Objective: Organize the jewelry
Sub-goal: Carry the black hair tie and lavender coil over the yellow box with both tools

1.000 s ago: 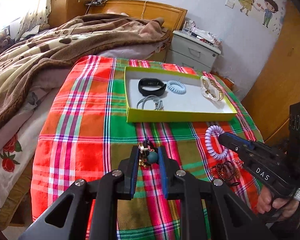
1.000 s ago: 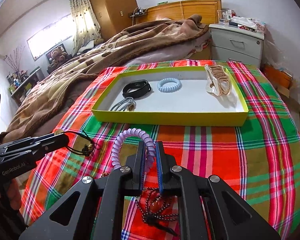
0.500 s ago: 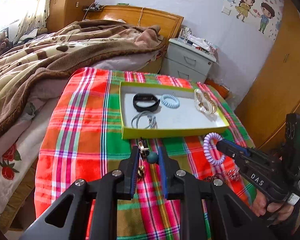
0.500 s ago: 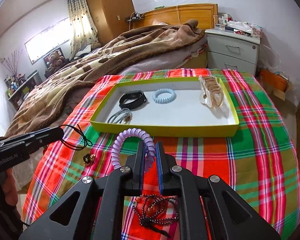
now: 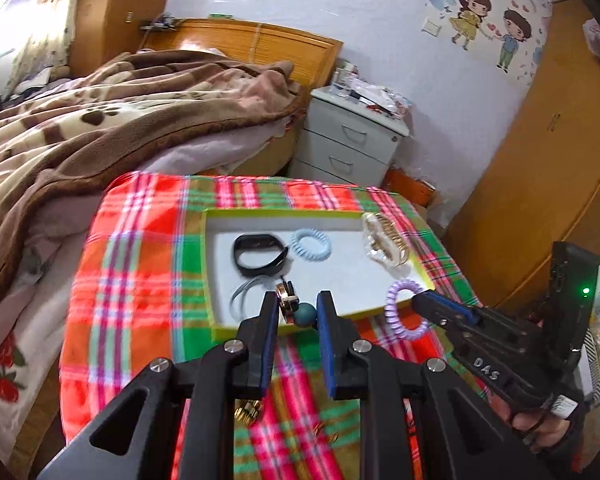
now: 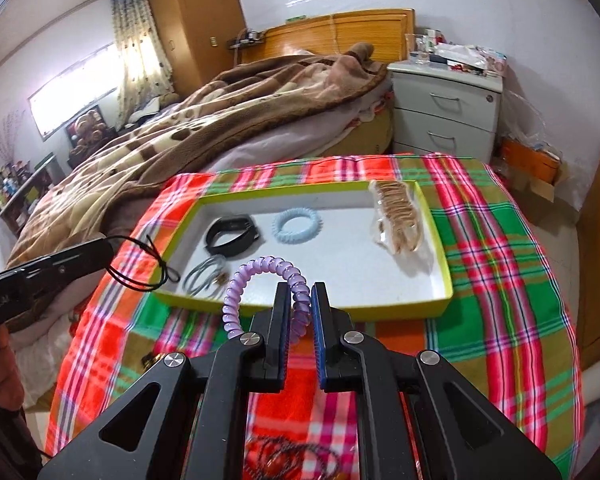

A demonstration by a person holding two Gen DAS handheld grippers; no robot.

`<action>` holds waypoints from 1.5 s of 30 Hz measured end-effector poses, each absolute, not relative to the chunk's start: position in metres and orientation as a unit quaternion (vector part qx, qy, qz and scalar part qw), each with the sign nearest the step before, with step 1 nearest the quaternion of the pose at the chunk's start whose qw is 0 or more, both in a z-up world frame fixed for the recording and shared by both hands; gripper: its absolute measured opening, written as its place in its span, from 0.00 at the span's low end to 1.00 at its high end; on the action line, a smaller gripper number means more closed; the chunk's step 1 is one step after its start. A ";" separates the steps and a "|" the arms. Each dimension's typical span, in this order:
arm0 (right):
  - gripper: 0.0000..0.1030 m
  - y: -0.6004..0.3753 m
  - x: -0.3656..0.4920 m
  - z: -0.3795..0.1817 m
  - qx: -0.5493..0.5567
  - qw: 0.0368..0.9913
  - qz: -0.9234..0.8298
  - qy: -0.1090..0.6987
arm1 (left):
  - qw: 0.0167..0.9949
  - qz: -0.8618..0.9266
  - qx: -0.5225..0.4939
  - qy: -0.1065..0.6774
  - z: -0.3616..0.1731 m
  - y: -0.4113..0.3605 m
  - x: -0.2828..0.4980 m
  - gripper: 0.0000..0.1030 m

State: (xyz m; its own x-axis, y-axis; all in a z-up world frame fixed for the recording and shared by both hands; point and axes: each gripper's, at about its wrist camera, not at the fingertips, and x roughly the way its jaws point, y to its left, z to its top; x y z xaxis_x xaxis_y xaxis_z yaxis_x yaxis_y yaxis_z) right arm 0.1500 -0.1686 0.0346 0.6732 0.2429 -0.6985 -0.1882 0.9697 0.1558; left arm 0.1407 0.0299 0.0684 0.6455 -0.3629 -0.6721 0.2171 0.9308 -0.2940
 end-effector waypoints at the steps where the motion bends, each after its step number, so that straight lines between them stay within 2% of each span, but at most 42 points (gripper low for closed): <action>1: 0.10 -0.170 0.155 0.033 0.037 0.913 0.113 0.390 | 0.901 -0.163 -0.093 0.391 0.069 0.027 0.146 0.20; 15: 0.10 -0.188 0.210 0.008 0.035 0.902 0.060 0.425 | 0.884 -0.194 -0.076 0.419 0.052 -0.010 0.224 0.20; 27: 0.10 -0.188 0.224 -0.007 0.021 0.895 0.054 0.442 | 0.862 -0.222 -0.076 0.449 0.027 -0.039 0.272 0.20; 45: 0.10 -0.190 0.234 -0.022 0.007 0.888 0.037 0.459 | 0.849 -0.191 -0.040 0.490 -0.009 -0.052 0.289 0.20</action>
